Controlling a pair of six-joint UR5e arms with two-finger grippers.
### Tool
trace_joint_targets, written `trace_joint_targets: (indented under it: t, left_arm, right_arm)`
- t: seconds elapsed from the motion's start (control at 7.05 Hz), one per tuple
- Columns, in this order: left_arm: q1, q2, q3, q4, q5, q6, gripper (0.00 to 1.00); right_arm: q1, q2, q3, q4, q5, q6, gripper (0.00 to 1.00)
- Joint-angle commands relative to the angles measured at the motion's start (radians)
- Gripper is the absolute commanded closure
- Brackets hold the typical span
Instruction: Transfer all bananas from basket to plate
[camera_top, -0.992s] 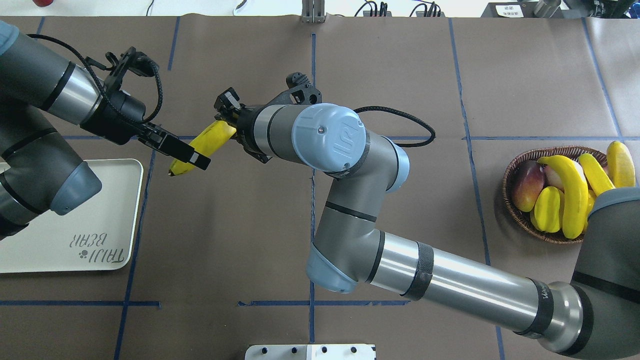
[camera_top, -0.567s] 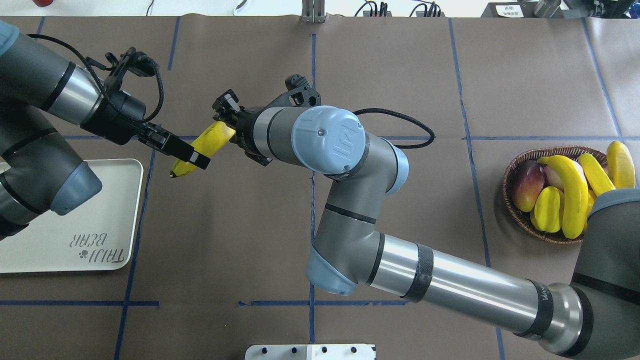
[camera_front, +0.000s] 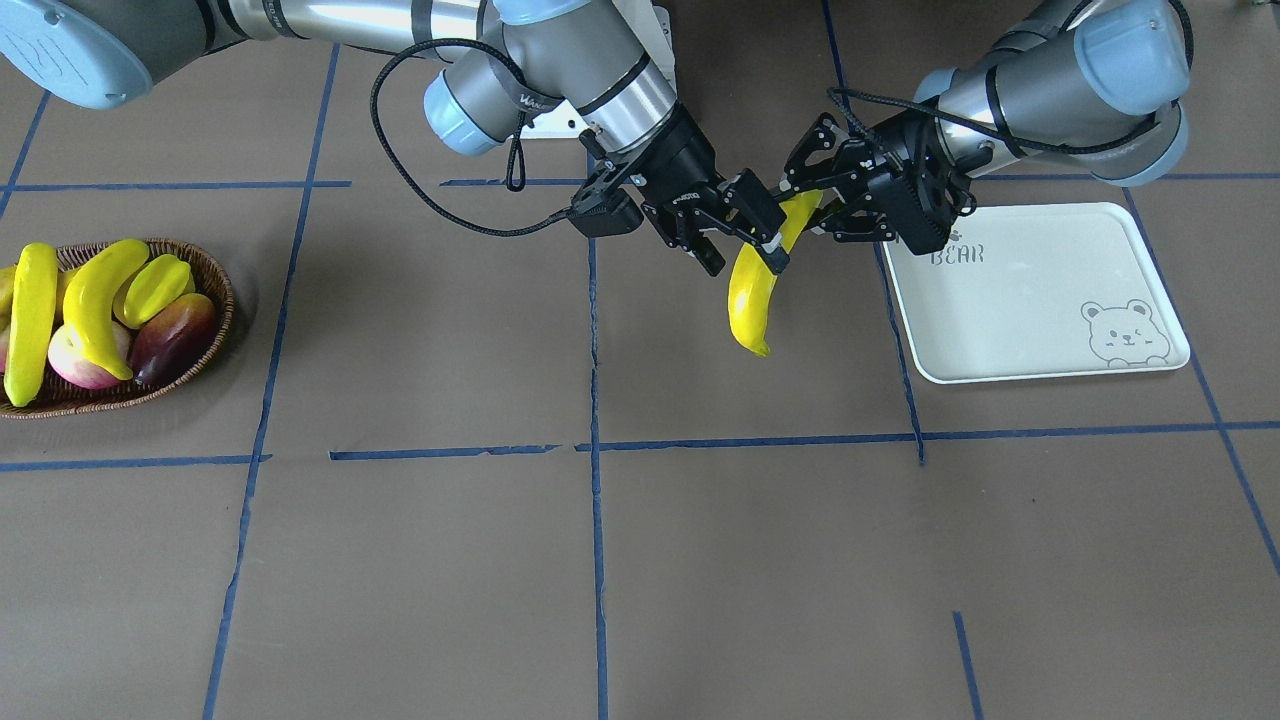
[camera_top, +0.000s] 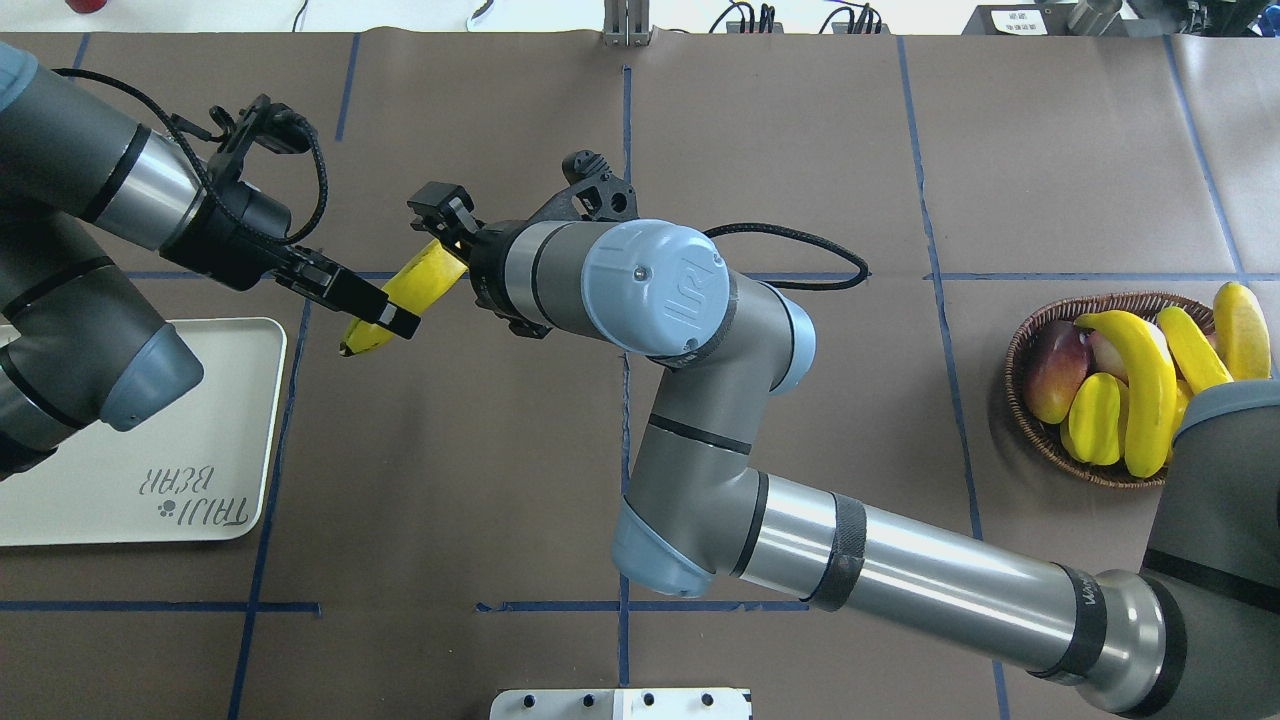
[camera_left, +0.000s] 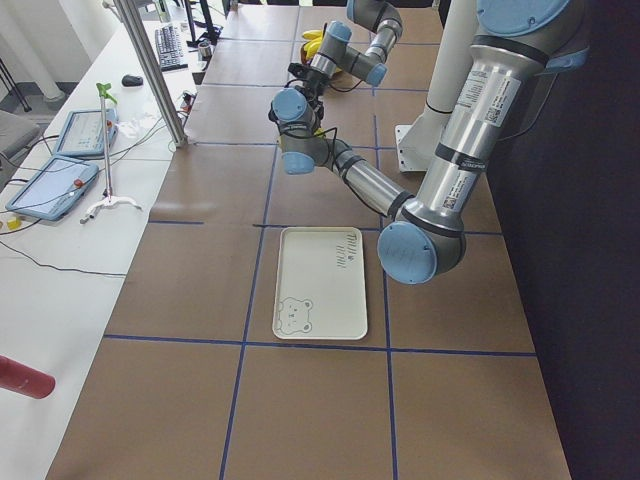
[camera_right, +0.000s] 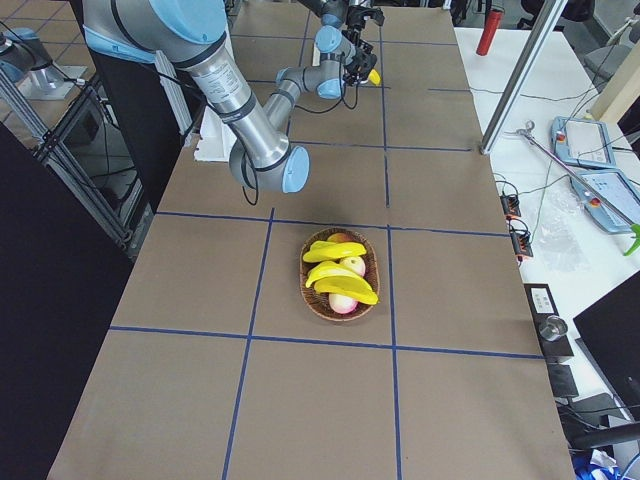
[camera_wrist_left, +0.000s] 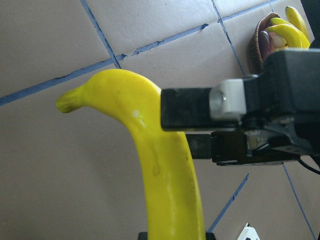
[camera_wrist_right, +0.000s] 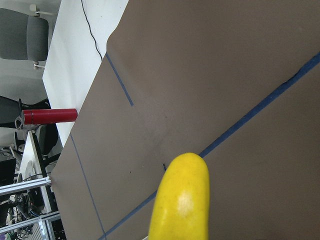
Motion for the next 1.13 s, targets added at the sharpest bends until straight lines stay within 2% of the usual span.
trace_joint_targets:
  t: [0.0,0.28,0.57,0.71,0.99]
  left_arm:
    - [-0.005,0.029,-0.014,0.000,0.002,-0.040,0.99]
    - [-0.040,0.129,-0.061,0.003,0.046,-0.069,1.00]
    - [-0.074,0.309,-0.147,0.005,0.155,-0.071,1.00]
    - [-0.074,0.369,-0.154,0.005,0.224,-0.060,1.00]
    - [-0.067,0.468,-0.154,0.014,0.309,-0.051,1.00]
  right_arm:
    - [0.022,-0.009,0.010,-0.022,0.068,-0.046,0.00]
    - [0.076,-0.064,0.075,-0.161,0.173,-0.154,0.00]
    - [0.132,-0.117,0.174,-0.400,0.271,-0.328,0.00]
    - [0.163,-0.150,0.236,-0.518,0.308,-0.423,0.00]
    - [0.212,-0.221,0.347,-0.655,0.337,-0.567,0.00]
